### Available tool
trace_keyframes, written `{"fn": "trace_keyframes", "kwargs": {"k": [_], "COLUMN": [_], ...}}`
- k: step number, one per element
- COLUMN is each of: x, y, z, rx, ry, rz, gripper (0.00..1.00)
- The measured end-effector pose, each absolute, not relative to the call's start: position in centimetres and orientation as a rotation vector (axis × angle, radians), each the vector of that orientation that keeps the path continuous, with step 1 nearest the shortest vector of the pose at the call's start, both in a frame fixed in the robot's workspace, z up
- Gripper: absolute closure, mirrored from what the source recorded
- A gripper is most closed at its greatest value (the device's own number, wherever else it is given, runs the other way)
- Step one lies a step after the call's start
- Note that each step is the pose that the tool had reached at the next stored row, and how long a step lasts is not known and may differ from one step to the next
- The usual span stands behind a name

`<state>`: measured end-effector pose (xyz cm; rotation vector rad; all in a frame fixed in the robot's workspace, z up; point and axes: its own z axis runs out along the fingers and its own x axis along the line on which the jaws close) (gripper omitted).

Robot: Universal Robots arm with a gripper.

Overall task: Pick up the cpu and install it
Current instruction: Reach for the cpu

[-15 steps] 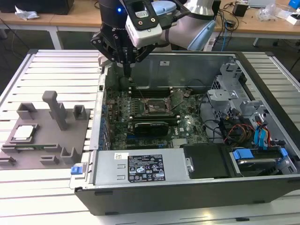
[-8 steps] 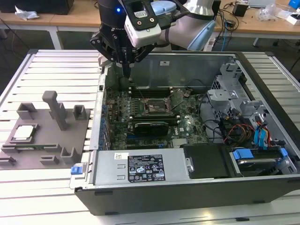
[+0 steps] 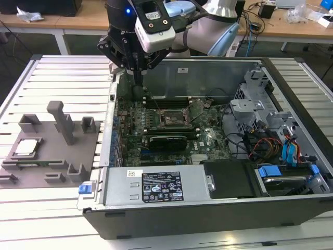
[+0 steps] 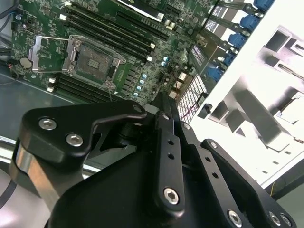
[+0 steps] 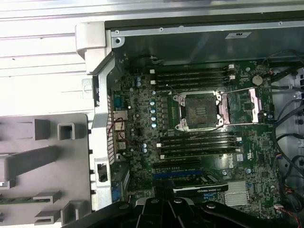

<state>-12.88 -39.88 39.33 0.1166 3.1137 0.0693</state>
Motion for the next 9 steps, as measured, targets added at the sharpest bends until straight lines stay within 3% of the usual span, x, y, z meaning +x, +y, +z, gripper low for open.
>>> {"fn": "trace_keyframes", "kwargs": {"k": [9], "x": [-13.43], "y": [-39.88], "z": [39.33], "rx": [0.117], "ry": [3.114], "rz": [0.069], "gripper": [0.89]}}
